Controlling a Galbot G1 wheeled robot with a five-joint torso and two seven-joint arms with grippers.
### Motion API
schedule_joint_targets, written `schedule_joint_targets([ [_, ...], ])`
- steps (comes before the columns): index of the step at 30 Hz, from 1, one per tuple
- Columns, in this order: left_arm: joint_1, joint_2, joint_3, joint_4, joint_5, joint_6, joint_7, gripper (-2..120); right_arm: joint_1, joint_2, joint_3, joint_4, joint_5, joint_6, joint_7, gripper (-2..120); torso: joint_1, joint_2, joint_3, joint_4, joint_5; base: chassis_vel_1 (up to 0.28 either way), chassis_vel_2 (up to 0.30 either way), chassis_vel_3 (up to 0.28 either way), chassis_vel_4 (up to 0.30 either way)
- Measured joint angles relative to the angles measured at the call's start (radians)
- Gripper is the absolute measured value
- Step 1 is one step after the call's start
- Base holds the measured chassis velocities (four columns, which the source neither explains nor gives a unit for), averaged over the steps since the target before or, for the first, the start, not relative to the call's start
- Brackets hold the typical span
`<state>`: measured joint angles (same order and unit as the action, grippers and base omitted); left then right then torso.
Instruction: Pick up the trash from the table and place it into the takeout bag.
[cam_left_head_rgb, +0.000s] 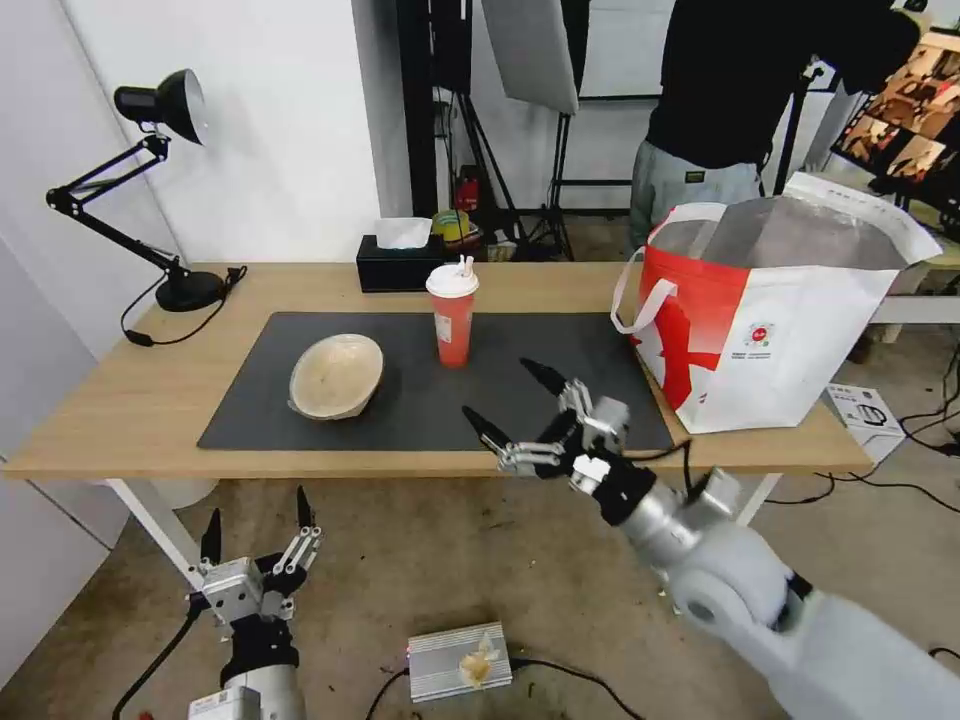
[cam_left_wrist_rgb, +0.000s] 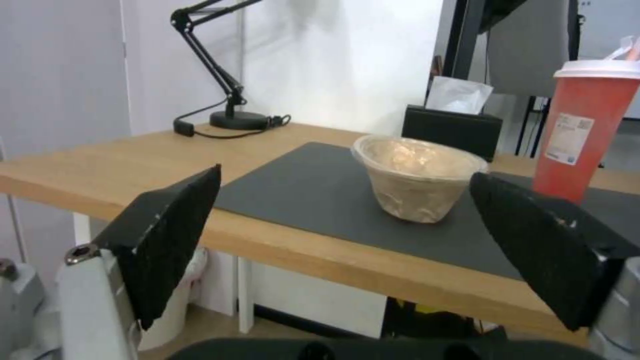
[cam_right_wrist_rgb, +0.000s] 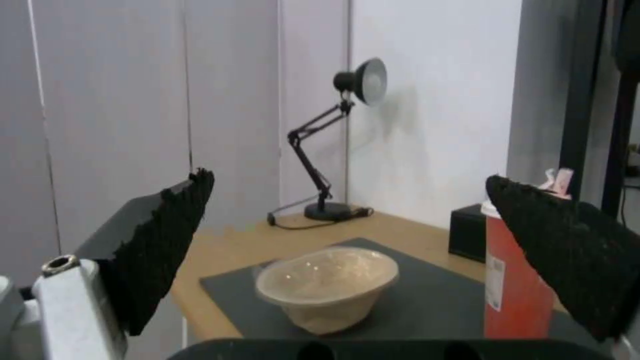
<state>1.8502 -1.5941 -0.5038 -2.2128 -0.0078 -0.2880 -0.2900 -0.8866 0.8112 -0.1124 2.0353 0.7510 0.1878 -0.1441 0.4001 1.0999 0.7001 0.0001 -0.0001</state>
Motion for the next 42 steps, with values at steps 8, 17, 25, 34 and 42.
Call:
schedule_joint_targets([
  [8, 0.004, -0.001, -0.004, 0.002, 0.000, -0.006, 0.000, 100, 0.104, 0.051, -0.083, -0.093, -0.054, -0.054, 0.084, 100, 0.000, 0.000, 0.000, -0.0001, 0.0001, 0.000, 0.000, 0.000, 0.000],
  [17, 0.009, -0.001, -0.005, 0.007, 0.008, -0.008, -0.001, 100, 0.236, 0.059, -0.142, -0.132, -0.025, -0.200, 0.215, 100, 0.000, 0.000, 0.000, -0.0001, 0.0000, 0.000, 0.000, 0.000, 0.000],
  [25, 0.013, -0.002, 0.000, 0.005, 0.017, -0.013, -0.002, 100, 0.324, 0.053, -0.172, -0.159, 0.077, -0.328, 0.294, 100, 0.000, 0.000, 0.000, -0.0002, 0.0001, 0.000, 0.000, 0.000, 0.000],
  [34, 0.016, -0.002, 0.000, 0.014, 0.017, -0.027, -0.003, 100, 0.392, 0.100, -0.204, -0.244, 0.148, -0.387, 0.313, 100, 0.000, 0.000, 0.000, -0.0001, 0.0001, 0.000, 0.000, 0.000, 0.000],
  [42, 0.013, -0.002, 0.000, 0.026, 0.014, -0.039, -0.003, 100, 0.456, 0.146, -0.251, -0.342, 0.194, -0.405, 0.310, 100, 0.000, 0.000, 0.000, -0.0001, 0.0000, 0.000, 0.000, 0.000, 0.000],
])
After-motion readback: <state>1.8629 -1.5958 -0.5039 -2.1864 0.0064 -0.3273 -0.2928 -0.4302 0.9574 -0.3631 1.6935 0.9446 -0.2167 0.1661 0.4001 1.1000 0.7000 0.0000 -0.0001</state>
